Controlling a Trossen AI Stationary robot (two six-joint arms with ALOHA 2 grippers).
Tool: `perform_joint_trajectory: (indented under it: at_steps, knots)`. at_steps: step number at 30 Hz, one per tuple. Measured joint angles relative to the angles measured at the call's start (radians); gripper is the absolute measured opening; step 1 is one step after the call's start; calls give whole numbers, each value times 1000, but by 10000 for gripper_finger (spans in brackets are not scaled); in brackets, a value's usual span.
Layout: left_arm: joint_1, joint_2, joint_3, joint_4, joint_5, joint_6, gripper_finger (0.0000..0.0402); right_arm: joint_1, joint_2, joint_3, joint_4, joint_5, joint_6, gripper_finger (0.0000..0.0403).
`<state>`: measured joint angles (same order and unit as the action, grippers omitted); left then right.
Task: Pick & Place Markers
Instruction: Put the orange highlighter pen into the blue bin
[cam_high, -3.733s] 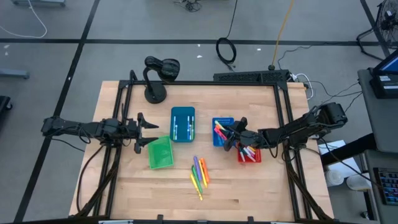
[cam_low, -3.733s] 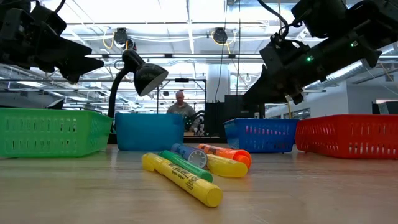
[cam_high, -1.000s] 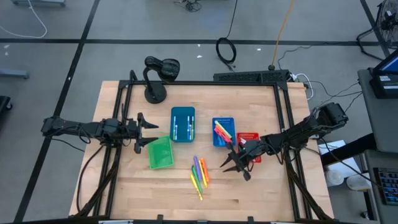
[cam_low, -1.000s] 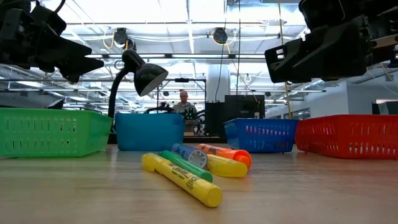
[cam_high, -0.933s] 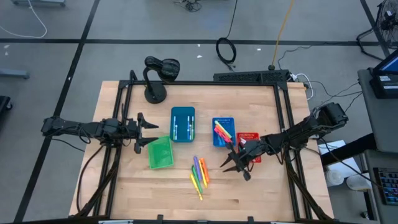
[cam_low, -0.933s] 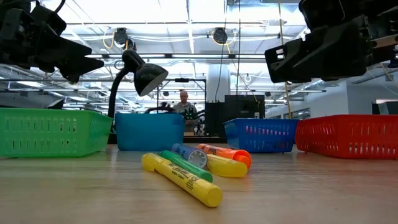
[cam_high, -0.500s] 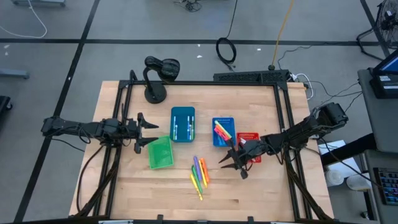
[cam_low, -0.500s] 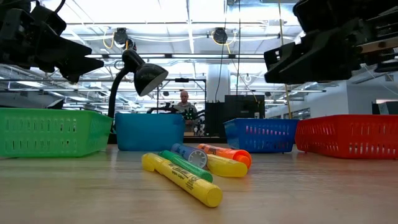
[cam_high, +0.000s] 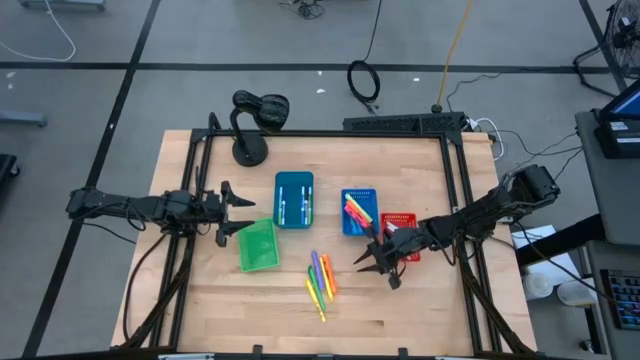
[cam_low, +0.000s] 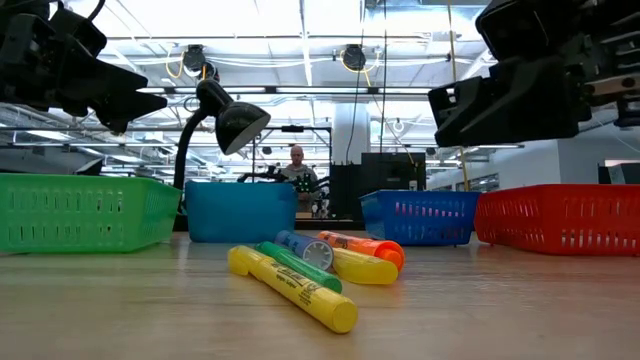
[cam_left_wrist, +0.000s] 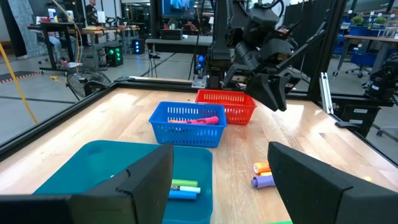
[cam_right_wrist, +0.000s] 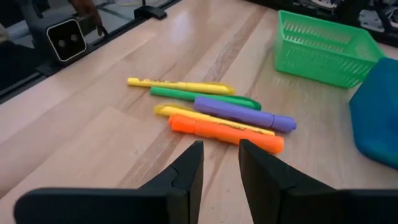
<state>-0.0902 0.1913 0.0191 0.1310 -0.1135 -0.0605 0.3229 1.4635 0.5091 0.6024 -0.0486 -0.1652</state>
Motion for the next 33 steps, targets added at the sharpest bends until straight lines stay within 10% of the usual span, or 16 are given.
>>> perform_joint_trajectory:
  at_steps: [14,24,33]
  knots:
    - [0,0,0,0,0,0,267,0,0,27,59,26,-20,89]
    - [0,0,0,0,0,0,267,44,83,388,-487,105,-228,142]
    - [0,0,0,0,0,0,267,77,304,547,-591,164,-490,186]
